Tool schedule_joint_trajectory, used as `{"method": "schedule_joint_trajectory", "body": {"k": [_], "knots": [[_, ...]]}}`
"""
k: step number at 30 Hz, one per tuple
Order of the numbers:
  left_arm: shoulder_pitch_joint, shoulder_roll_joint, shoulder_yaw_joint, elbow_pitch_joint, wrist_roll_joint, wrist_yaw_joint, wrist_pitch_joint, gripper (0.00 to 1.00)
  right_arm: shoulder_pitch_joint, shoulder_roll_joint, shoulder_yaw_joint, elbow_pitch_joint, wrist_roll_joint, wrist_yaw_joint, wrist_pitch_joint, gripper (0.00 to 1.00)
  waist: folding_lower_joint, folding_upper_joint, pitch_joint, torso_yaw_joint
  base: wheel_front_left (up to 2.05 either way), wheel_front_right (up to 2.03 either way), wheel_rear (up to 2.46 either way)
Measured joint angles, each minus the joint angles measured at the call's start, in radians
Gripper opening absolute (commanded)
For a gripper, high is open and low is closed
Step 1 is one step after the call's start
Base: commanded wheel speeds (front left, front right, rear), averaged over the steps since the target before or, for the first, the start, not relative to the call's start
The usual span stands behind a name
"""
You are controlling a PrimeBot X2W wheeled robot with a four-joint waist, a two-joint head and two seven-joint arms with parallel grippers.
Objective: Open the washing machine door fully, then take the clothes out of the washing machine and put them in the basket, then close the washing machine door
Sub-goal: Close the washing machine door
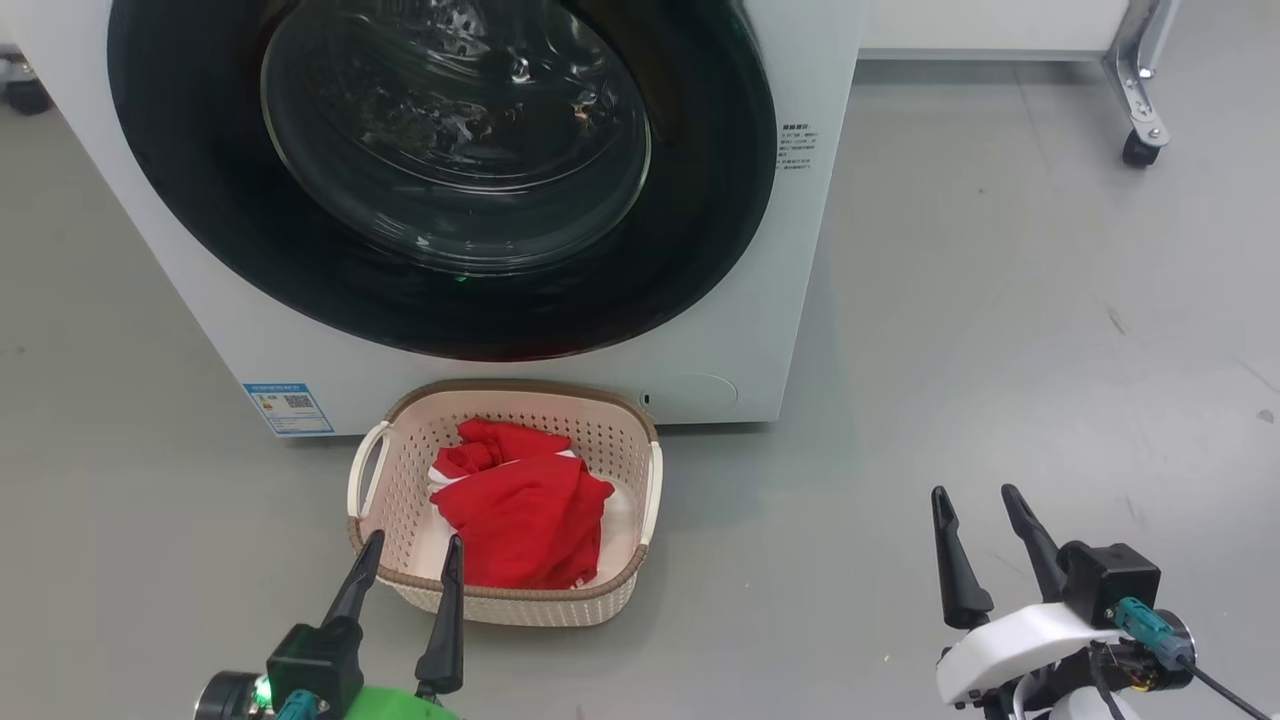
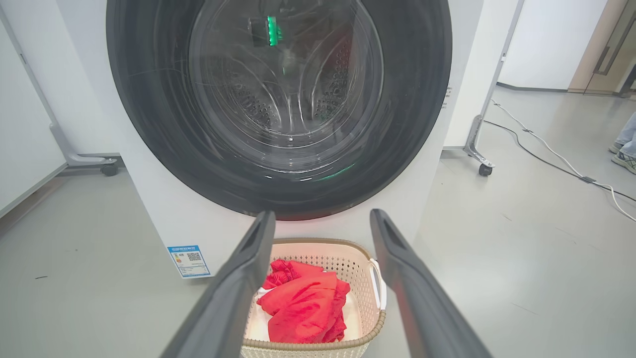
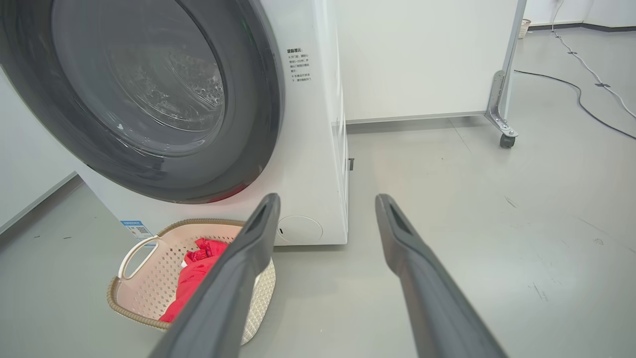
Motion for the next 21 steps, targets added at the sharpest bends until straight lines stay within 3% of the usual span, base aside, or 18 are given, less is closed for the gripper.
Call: {"method": "schedule_joint_trajectory", "body": {"k": [21], "knots": [[0.031,0.009,-0.005,-0.031,-0.008,0.000,0.019,1.00,0.085,0.009,0.003,-0.087,0.000,-0.020,0.000,1.00,0.0000,0.0000,-0.030,-0.006,0.00,0.00,0.00]]}}
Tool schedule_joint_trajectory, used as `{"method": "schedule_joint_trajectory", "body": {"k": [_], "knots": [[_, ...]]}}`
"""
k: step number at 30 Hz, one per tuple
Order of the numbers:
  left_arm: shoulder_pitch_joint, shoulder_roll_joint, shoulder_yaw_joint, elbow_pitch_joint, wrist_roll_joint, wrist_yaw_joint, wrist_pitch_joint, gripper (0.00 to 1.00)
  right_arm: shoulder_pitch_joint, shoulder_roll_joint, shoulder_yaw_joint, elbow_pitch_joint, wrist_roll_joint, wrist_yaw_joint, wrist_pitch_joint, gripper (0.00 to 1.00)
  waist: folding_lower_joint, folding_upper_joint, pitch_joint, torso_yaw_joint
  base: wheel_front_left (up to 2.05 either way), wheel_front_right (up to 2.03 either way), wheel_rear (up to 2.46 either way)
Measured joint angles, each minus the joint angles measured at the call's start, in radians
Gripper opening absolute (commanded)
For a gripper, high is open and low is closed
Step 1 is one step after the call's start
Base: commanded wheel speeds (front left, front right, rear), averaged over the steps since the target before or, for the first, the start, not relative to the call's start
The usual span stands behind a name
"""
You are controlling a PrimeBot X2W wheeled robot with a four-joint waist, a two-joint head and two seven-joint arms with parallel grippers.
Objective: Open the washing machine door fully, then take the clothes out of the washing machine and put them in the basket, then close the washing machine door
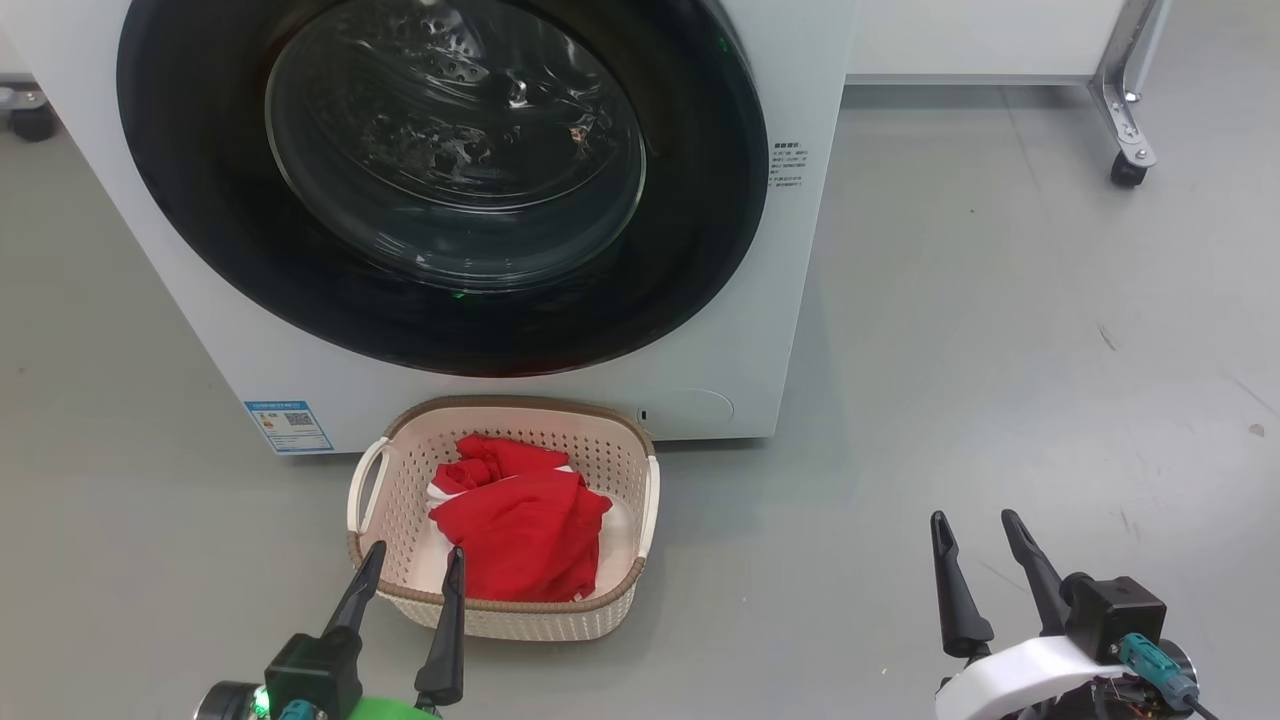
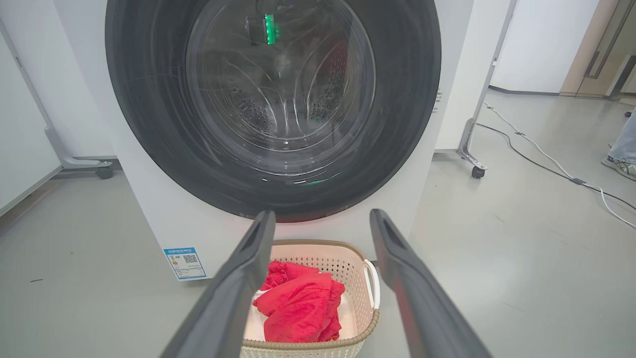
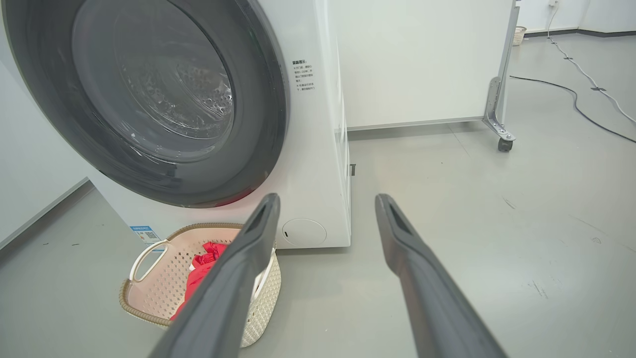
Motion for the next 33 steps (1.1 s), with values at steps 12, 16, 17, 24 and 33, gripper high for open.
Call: {"method": "schedule_joint_trajectory", "body": {"k": [12,16,17,24,33], "knots": [[0.004,0.001,-0.002,-0.013,0.000,0.000,0.009,1.00,0.026,0.002,0.001,-0.023,0.000,-0.010,0.000,1.00,0.0000,0.0000,-0.002,-0.001,0.00,0.00,0.00],[0.006,0.001,-0.003,-0.018,0.000,0.000,0.012,1.00,0.027,0.002,0.002,-0.031,0.000,-0.016,0.000,1.00,0.0000,0.0000,0.000,-0.004,0.00,0.00,0.00],[0.006,0.002,-0.004,-0.018,0.000,0.000,0.013,0.00,0.027,0.002,0.003,-0.033,0.000,-0.016,0.000,0.00,0.0000,0.0000,0.000,-0.004,0.00,0.00,0.00],[0.029,-0.008,-0.016,0.071,0.000,0.001,0.013,0.00,0.059,0.019,0.004,0.052,0.001,-0.016,0.001,0.00,0.0000,0.0000,0.000,-0.005,0.00,0.00,0.00],[0.040,-0.010,-0.011,0.079,-0.072,-0.009,0.017,0.00,0.069,0.022,0.001,0.058,0.071,-0.015,0.010,0.00,0.0000,0.0000,-0.001,-0.008,0.00,0.00,0.00]]}}
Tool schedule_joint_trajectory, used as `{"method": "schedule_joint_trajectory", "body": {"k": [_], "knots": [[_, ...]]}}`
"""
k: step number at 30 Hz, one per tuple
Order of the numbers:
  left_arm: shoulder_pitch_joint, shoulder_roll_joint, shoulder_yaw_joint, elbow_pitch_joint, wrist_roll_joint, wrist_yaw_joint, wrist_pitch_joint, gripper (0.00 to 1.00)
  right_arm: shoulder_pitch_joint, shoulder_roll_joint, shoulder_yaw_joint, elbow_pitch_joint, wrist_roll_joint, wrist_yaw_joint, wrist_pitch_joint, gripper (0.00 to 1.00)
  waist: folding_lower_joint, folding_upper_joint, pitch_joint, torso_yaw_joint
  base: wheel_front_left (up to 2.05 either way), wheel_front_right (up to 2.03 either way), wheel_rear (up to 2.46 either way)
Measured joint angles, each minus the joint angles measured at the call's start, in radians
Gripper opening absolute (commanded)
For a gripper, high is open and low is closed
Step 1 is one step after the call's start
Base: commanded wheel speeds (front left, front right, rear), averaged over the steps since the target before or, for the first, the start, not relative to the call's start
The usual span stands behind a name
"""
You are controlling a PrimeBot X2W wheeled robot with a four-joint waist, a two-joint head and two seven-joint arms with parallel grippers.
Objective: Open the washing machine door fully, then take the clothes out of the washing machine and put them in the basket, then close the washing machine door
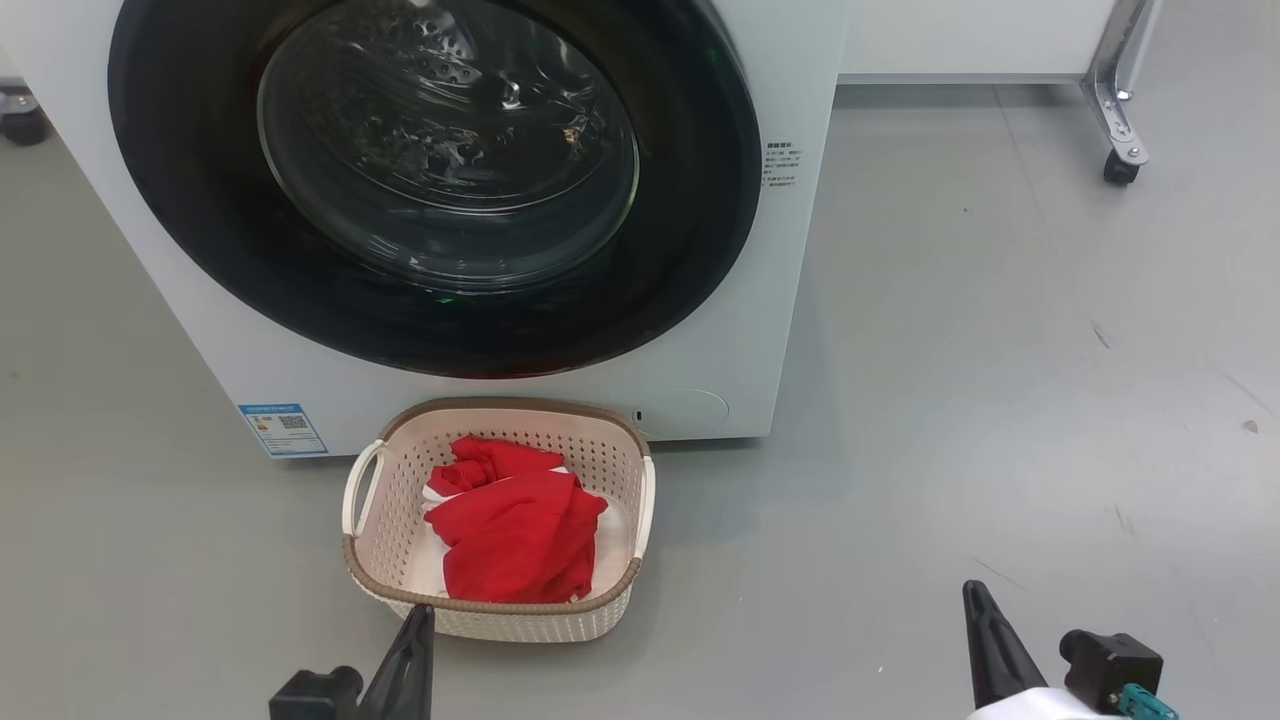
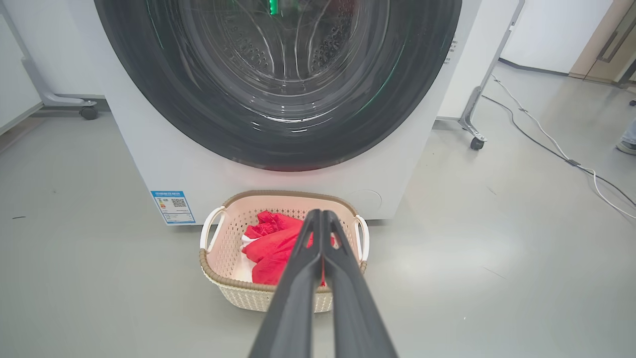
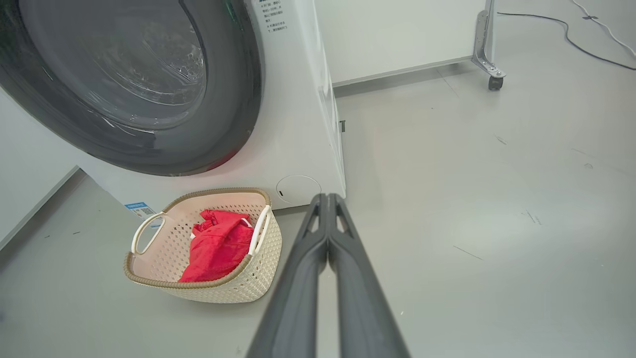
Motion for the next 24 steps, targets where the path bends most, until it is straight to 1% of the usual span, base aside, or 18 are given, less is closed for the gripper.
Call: {"method": "schedule_joint_trajectory", "body": {"k": [3,5,17,24], "knots": [[0.000,-0.001,0.008,-0.003,-0.050,-0.008,0.008,0.00,0.000,0.000,-0.007,-0.003,0.048,0.001,0.008,0.00,0.0000,0.0000,0.000,-0.001,0.00,0.00,0.00],[0.000,-0.001,0.015,-0.004,-0.072,-0.008,0.012,0.00,-0.001,0.000,-0.012,-0.005,0.080,0.008,0.012,0.00,0.0000,0.0000,0.000,-0.002,0.00,0.00,0.00],[-0.002,-0.002,0.059,-0.011,-0.228,-0.026,0.044,0.00,-0.007,-0.001,-0.044,-0.016,0.228,0.010,0.052,0.00,0.0000,0.0000,-0.001,-0.008,0.00,0.00,0.00],[-0.005,-0.002,0.081,-0.011,-0.315,-0.039,0.065,0.00,-0.019,-0.004,-0.063,-0.018,0.317,0.017,0.076,0.00,0.0000,0.0000,-0.001,-0.012,0.00,0.00,0.00]]}}
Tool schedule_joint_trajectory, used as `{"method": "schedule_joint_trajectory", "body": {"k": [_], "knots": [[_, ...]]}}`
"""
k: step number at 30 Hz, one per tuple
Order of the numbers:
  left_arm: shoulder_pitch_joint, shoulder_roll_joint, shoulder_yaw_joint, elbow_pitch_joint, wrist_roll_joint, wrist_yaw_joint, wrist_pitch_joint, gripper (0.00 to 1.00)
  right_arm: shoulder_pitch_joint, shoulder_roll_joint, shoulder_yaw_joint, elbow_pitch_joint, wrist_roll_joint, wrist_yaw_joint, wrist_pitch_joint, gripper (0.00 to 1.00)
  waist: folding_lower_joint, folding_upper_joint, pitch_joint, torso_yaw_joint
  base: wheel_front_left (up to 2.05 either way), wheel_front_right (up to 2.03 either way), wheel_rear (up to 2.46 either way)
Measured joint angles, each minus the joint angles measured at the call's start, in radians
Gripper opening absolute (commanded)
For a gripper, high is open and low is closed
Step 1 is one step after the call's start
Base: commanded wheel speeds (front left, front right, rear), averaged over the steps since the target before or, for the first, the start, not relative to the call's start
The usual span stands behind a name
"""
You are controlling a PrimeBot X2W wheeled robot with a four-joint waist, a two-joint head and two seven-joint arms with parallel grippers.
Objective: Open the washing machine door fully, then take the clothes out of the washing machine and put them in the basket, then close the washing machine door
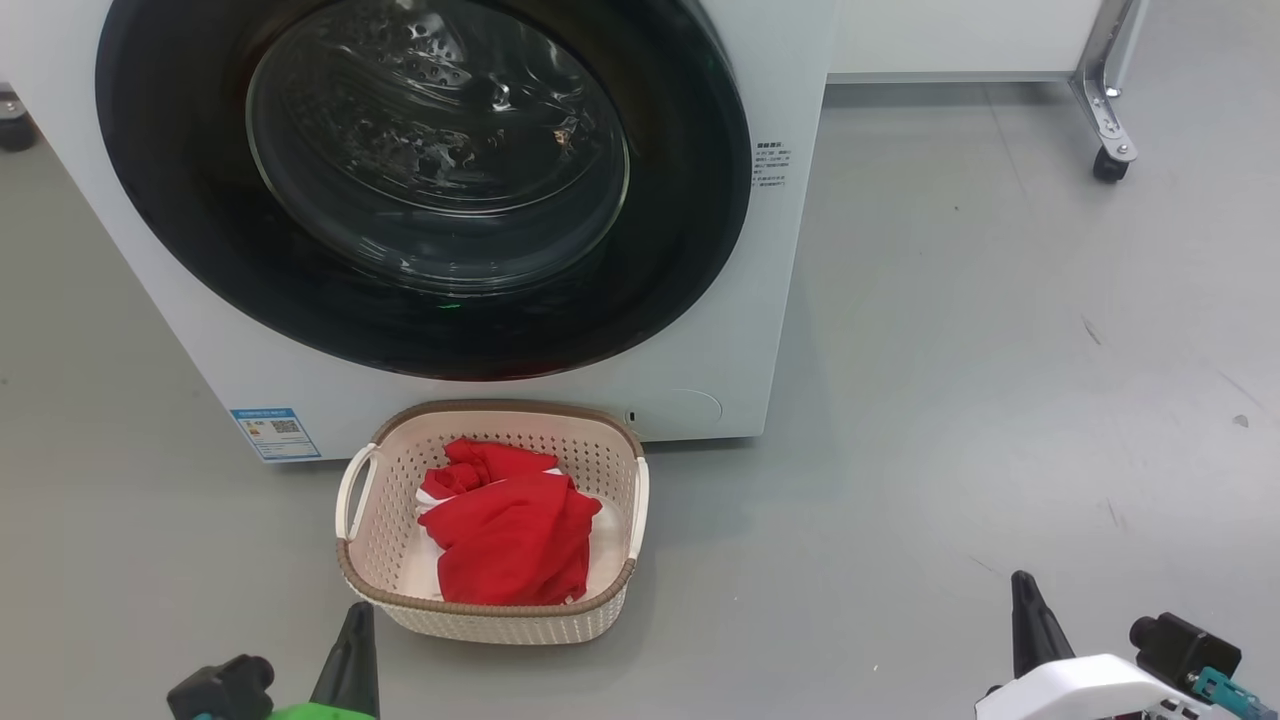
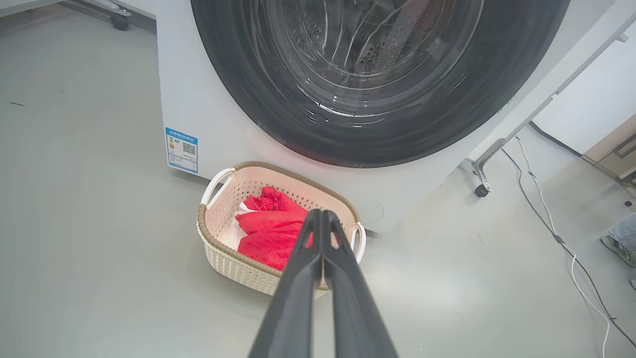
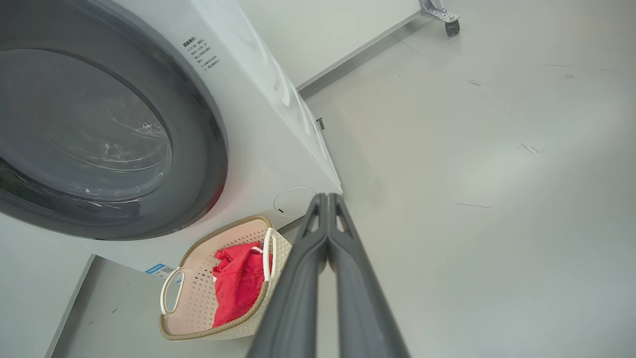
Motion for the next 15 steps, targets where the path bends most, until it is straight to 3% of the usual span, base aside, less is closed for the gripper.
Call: {"method": "schedule_joint_trajectory", "body": {"k": [15], "knots": [[-0.023,0.004,0.053,0.005,-0.192,-0.024,0.041,0.00,-0.035,-0.010,-0.037,-0.005,0.193,0.009,0.048,0.00,0.0000,0.0000,-0.001,-0.007,0.00,0.00,0.00]]}}
